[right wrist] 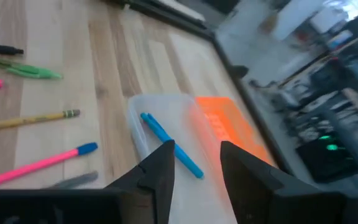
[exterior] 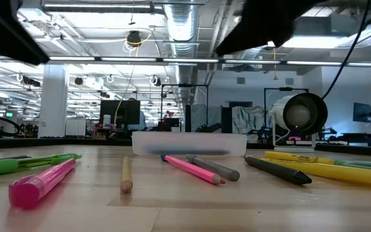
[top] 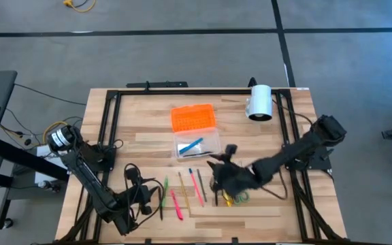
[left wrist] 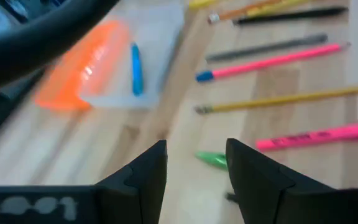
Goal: Pick & place school supplies into a supply box
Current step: Put the left black pen into the supply box
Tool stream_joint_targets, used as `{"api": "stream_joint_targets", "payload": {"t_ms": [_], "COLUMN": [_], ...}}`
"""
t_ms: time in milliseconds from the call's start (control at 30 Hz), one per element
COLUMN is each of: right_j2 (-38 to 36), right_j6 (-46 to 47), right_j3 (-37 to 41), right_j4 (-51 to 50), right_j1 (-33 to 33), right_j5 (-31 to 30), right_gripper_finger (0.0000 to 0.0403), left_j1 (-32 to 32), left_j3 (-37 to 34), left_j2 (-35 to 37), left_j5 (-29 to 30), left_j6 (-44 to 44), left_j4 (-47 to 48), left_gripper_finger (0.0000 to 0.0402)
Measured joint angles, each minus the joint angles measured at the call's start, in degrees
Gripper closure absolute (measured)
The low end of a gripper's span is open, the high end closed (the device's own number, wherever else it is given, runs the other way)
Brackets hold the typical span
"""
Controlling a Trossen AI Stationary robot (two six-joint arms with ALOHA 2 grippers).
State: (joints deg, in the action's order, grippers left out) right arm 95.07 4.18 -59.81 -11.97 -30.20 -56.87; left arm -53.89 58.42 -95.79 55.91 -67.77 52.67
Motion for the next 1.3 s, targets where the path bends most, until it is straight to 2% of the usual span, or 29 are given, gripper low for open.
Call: {"api": "stream_joint_targets", "payload": {"t_ms": [200, 300, 600, 767, 1033, 1167, 1300], "right_j2": [0.0, -0.8, -1.3, -1.3, -1.3, -1.3, -1.3], "right_j6": [7.9, 11.5, 15.4, 16.9, 16.9, 16.9, 16.9], "right_j3": [0.0, 0.0, 0.0, 0.0, 0.0, 0.0, 0.0], "right_j4": [-7.4, -9.4, -10.5, -10.3, -9.9, -10.0, -10.3], "right_j1": [-8.8, -11.9, -14.5, -14.1, -14.0, -14.0, -14.0], "right_j5": [-15.2, -20.0, -21.9, -21.7, -21.2, -20.8, -20.6], "right_gripper_finger": [0.0280, 0.0281, 0.0281, 0.0281, 0.0281, 0.0282, 0.0282], "left_j1": [1.7, 2.5, 2.5, 3.2, 5.5, 6.4, 6.4], "left_j3": [-0.6, -0.6, -0.6, -0.6, -0.6, -0.6, -0.6], "left_j2": [0.0, 0.0, -4.0, -8.1, -9.3, -9.3, -9.3], "left_j5": [-7.6, -10.4, -13.8, -14.5, -18.1, -23.2, -25.1], "left_j6": [-1.8, 0.1, 6.7, 6.9, 6.8, 7.0, 7.2], "left_j4": [-6.4, -10.4, -18.5, -17.1, -17.8, -17.7, -17.3], "left_gripper_finger": [0.0246, 0.0246, 0.0246, 0.0246, 0.0246, 0.0246, 0.0246]}}
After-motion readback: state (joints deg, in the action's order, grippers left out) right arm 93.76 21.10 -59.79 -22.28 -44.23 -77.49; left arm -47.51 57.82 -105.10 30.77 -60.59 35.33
